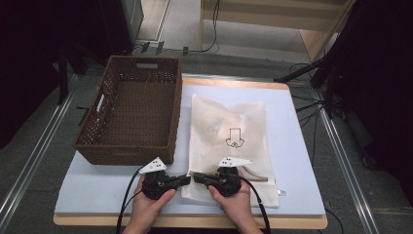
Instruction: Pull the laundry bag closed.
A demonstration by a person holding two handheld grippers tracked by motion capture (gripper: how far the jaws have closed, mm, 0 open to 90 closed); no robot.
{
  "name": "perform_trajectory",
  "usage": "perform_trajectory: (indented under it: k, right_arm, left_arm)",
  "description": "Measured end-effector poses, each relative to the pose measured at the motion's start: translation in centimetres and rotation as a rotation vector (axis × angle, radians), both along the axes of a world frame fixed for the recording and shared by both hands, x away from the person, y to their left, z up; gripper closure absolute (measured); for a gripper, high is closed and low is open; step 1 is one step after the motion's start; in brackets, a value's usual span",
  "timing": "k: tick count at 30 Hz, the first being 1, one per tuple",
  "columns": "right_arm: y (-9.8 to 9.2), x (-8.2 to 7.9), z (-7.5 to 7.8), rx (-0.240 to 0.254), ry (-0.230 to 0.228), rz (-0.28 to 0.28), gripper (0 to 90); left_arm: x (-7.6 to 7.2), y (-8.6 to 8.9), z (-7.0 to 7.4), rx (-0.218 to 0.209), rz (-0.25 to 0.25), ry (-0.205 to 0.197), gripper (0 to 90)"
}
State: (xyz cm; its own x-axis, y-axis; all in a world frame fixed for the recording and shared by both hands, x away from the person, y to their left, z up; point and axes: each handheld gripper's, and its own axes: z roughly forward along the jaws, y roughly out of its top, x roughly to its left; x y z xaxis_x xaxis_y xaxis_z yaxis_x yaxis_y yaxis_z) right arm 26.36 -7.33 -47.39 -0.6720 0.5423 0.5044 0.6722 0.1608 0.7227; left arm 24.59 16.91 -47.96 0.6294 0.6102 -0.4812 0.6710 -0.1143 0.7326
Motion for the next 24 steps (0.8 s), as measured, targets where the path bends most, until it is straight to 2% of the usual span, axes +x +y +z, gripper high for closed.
perform_trajectory:
  k: [1,4,9,11,14,17,21,24]
  right_arm:
    - [-0.1,0.0,0.1,-0.002,-0.003,0.001,88.0]
    - [-0.2,-0.1,0.2,-0.016,0.002,-0.014,88.0]
    - [-0.4,-0.1,0.0,0.005,-0.009,-0.017,88.0]
    - [-0.5,-0.2,0.1,0.005,-0.018,-0.007,87.9]
    - [-0.4,-0.2,0.0,0.010,-0.014,-0.001,87.9]
    - [-0.4,-0.2,-0.2,0.013,-0.018,0.008,87.9]
    - [-0.2,-0.4,0.0,-0.006,-0.035,0.004,87.9]
    - [-0.1,-0.5,-0.1,-0.018,-0.024,0.008,88.0]
  left_arm:
    - [0.0,0.0,0.0,-0.011,-0.006,0.003,87.9]
    - [0.3,0.0,0.0,-0.009,-0.033,0.026,86.2]
    - [0.9,0.6,-0.3,-0.098,-0.051,0.076,79.0]
    - [1.1,0.8,-0.4,-0.119,-0.051,0.093,74.0]
    - [1.3,0.9,-0.5,-0.135,-0.046,0.119,74.7]
    - [1.1,0.9,-0.5,-0.117,-0.048,0.104,84.8]
    - [1.0,1.0,-0.4,-0.130,-0.050,0.088,86.7]
    - [0.8,1.0,-0.4,-0.127,-0.042,0.073,87.1]
